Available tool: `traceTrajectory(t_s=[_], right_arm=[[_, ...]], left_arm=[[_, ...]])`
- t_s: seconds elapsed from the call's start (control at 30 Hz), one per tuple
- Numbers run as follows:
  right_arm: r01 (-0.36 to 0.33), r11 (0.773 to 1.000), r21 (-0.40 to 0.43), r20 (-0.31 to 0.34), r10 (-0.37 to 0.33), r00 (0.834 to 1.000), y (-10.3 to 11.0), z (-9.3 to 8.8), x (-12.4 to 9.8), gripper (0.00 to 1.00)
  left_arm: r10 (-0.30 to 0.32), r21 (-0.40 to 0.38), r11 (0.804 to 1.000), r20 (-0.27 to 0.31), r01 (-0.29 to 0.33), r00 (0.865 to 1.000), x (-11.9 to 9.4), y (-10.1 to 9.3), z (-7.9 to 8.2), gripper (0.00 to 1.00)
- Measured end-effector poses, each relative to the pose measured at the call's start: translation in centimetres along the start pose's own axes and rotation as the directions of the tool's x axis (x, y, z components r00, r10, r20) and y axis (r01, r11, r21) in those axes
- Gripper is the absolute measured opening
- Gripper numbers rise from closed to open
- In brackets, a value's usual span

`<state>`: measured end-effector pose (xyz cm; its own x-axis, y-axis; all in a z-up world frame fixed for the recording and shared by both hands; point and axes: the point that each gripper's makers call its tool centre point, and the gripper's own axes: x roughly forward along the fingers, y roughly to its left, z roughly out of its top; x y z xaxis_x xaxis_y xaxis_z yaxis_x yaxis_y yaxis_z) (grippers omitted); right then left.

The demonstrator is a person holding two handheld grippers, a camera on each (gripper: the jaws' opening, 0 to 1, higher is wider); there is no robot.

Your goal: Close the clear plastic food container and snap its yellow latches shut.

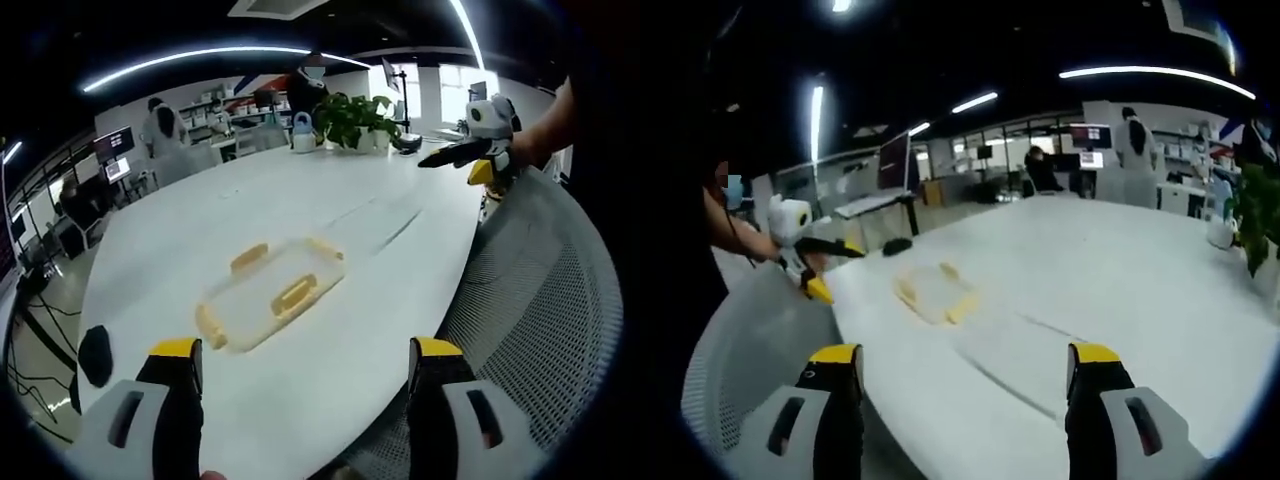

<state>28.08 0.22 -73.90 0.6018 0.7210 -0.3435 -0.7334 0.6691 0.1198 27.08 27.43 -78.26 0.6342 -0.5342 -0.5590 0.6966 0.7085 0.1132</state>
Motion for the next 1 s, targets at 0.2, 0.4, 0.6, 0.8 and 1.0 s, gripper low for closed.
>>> traceTrajectory(t_s=[0.2, 0.4, 0.6, 0.8, 1.0], right_arm=[[-0.013, 1.0, -0.008, 0.013, 0.013, 1.0, 0.2, 1.0, 0.5, 0.83], [-0.029, 1.0, -0.002, -0.003, 0.029, 1.0, 0.6, 0.8, 1.0, 0.83], [-0.052, 0.998, -0.019, -0.004, 0.052, 0.999, 1.2, 1.1, 1.7, 0.82], [-0.064, 0.998, -0.025, -0.006, 0.064, 0.998, 1.5, 1.4, 2.5, 0.82], [-0.073, 0.997, -0.03, -0.007, 0.073, 0.997, 1.7, 1.7, 3.2, 0.82]], left_arm=[[-0.01, -0.001, 1.0, -0.002, 0.01, 1.0, 0.0, 0.2, 0.1, 0.85], [-0.009, -0.006, 1.0, 0.004, 0.009, 1.0, -0.1, 0.5, 0.3, 0.83], [-0.023, -0.004, 1.0, -0.004, 0.023, 1.0, -0.3, 0.6, 0.0, 0.83], [-0.048, 0.007, 0.999, -0.022, 0.048, 0.999, 0.1, 0.8, -0.4, 0.83], [-0.081, 0.013, 0.997, -0.037, 0.081, 0.996, 0.6, 1.0, -0.3, 0.83]])
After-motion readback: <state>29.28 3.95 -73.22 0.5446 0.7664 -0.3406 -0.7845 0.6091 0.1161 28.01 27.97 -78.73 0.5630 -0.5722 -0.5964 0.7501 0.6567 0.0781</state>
